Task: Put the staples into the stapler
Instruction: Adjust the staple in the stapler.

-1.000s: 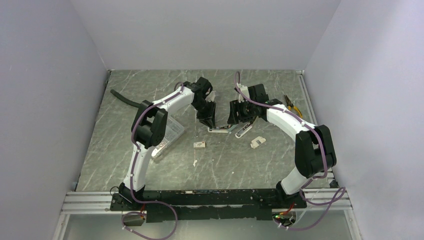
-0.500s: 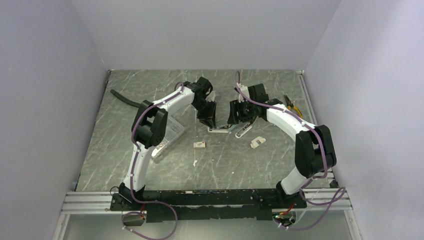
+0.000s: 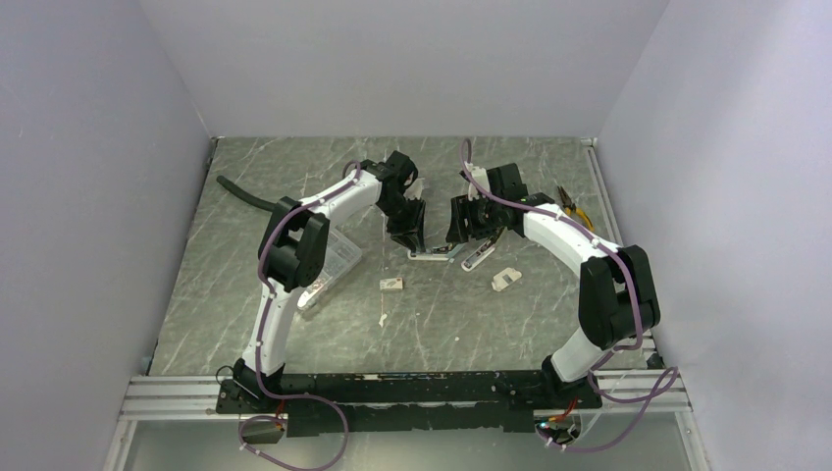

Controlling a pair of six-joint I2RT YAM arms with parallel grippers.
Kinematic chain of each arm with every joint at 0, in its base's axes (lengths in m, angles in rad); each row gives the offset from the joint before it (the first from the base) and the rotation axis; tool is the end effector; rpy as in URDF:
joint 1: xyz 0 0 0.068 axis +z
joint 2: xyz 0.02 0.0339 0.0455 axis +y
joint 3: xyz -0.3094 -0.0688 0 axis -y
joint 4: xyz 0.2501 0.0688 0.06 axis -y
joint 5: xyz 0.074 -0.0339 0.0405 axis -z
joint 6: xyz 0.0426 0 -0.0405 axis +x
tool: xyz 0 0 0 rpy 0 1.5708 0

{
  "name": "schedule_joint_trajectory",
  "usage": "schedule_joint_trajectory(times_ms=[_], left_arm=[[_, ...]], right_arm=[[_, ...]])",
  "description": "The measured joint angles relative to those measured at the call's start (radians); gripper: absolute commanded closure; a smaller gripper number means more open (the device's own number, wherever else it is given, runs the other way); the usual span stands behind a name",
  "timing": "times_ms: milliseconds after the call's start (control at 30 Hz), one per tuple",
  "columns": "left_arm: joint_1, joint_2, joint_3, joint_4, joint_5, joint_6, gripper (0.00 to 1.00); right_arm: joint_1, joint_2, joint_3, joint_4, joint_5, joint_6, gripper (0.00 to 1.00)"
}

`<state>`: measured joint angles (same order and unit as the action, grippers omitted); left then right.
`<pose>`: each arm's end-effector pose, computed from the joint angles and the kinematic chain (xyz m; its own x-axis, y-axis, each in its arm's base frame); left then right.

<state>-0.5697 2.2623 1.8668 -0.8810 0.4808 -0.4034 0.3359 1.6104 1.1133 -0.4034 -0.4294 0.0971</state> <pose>0.4135 -0.2882 0.2039 -0.9732 0.2101 -0.0930 0.2274 0.8227 -0.5209 0.3253 0.1323 0.2678 -0.7891 -0.1821 -0.5867 -0.4696 0.7946 0.3849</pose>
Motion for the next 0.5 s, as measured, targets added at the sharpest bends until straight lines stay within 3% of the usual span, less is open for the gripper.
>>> schedule_joint_trajectory(times_ms=[500], left_arm=[[-0.011,0.0,0.006,-0.01,-0.017,0.026,0.63]], right_arm=[[-0.001,0.0,0.0,0.0,0.0,0.0,0.42]])
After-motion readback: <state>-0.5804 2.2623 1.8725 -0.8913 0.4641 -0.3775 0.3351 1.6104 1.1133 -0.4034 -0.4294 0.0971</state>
